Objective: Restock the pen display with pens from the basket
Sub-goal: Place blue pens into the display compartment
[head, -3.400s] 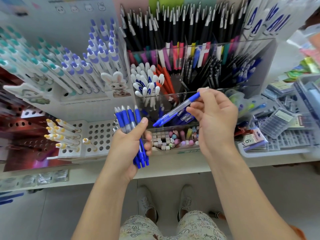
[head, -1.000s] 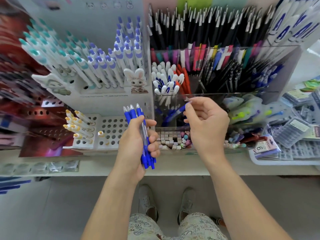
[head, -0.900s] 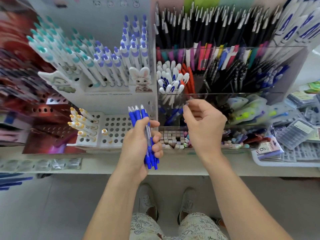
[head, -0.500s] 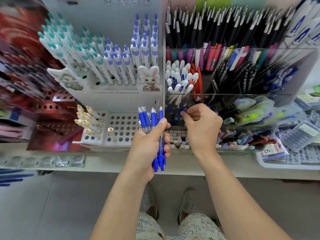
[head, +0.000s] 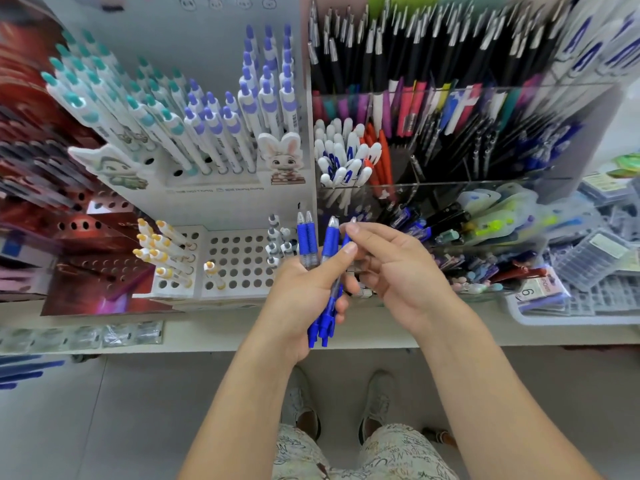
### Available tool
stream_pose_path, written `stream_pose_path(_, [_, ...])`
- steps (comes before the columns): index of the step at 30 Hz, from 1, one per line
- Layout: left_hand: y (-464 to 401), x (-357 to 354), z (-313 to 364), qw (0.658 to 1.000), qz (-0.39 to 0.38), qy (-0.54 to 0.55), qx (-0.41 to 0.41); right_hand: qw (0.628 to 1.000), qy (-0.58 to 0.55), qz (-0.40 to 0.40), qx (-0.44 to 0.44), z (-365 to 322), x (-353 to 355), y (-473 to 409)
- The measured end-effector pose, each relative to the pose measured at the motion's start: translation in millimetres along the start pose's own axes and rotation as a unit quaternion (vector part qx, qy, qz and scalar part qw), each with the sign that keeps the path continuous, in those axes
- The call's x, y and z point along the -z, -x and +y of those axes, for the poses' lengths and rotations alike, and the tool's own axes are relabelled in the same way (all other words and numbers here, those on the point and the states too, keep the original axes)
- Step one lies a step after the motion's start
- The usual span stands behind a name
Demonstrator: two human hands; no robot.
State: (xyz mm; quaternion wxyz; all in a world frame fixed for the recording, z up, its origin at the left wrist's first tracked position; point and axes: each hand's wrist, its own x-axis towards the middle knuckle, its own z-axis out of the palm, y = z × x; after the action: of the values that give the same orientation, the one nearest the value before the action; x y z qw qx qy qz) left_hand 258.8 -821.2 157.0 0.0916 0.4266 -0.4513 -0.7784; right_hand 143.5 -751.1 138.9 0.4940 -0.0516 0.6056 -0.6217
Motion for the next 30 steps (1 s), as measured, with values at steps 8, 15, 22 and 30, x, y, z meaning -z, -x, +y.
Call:
stream_pose_path(8, [-8.2, -8.7, 6.3, 0.998, 0.062, 0.010, -0.014, 0.988, -0.147, 0.035, 0.036, -18.5, 12.9, 7.4])
stream_pose_path(15, [-11.7, -2.3, 9.9, 0.992, 0.105, 0.051, -0.052, 0.969, -0.104, 0.109, 0.197, -40.5, 31.3, 9.6])
stream_pose_path(22, [-6.5, 1.0, 14.2, 0.986, 0.119, 0.106, -0.045, 0.923, 0.154, 0.155, 0.316, -28.8, 21.8, -0.2])
stream_pose_path(30, [-4.3, 2.3, 12.0, 0.985, 0.102, 0.133, -0.048, 0.883, 0.295, 0.171, 0.322, -0.8, 1.1, -23.6])
